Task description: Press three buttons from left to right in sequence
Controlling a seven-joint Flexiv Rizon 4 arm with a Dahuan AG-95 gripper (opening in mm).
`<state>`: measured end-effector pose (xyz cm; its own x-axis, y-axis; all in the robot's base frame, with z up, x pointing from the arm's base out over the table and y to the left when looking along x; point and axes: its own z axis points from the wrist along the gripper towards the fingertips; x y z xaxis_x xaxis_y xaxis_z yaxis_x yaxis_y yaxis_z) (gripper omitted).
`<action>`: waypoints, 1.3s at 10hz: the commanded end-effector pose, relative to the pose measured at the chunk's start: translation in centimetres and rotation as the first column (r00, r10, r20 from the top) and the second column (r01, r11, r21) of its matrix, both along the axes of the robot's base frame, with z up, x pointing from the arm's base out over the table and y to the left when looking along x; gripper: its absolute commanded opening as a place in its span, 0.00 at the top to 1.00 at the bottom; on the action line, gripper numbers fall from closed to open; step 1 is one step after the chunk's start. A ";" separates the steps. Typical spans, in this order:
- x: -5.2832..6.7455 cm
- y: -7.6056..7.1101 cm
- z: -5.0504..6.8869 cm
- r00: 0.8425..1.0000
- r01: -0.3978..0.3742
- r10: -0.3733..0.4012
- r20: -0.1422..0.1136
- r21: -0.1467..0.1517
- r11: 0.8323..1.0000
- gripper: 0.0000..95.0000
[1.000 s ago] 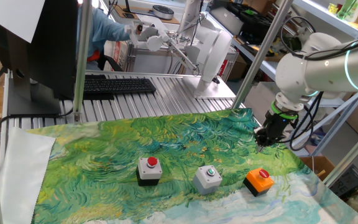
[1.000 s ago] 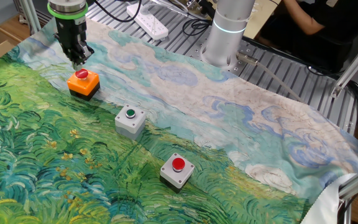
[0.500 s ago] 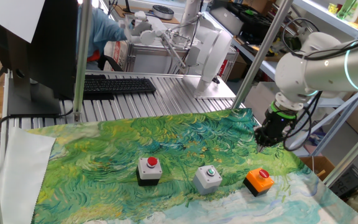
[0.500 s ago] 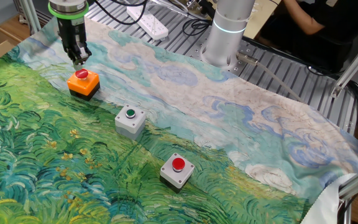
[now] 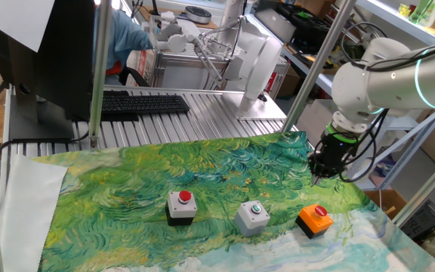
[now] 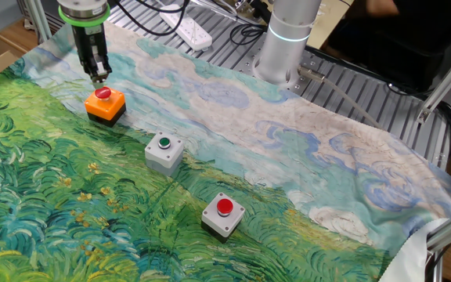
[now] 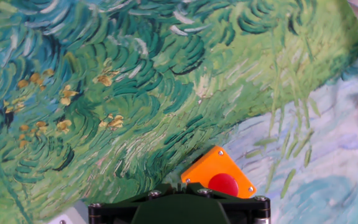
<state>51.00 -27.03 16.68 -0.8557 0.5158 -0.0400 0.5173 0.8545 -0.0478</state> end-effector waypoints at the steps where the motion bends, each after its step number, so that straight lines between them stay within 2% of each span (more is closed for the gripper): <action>1: 0.0 0.0 0.0 0.998 0.060 -0.060 -0.010 0.001 0.998 1.00; 7: 0.0 0.0 0.0 0.999 0.037 -0.038 -0.024 -0.014 0.999 1.00; 9: 0.0 0.0 0.0 0.999 0.031 -0.032 -0.026 -0.045 0.999 1.00; 10: 0.0 0.0 0.0 0.999 0.026 -0.028 -0.028 -0.050 0.998 1.00; 11: 0.0 0.0 0.0 0.999 0.024 -0.025 -0.028 -0.046 0.999 1.00; 13: 0.0 0.0 0.0 0.999 0.039 -0.039 -0.027 0.001 0.999 1.00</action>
<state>50.90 -27.06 16.75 -0.8398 0.5422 -0.0266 0.5425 0.8363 -0.0792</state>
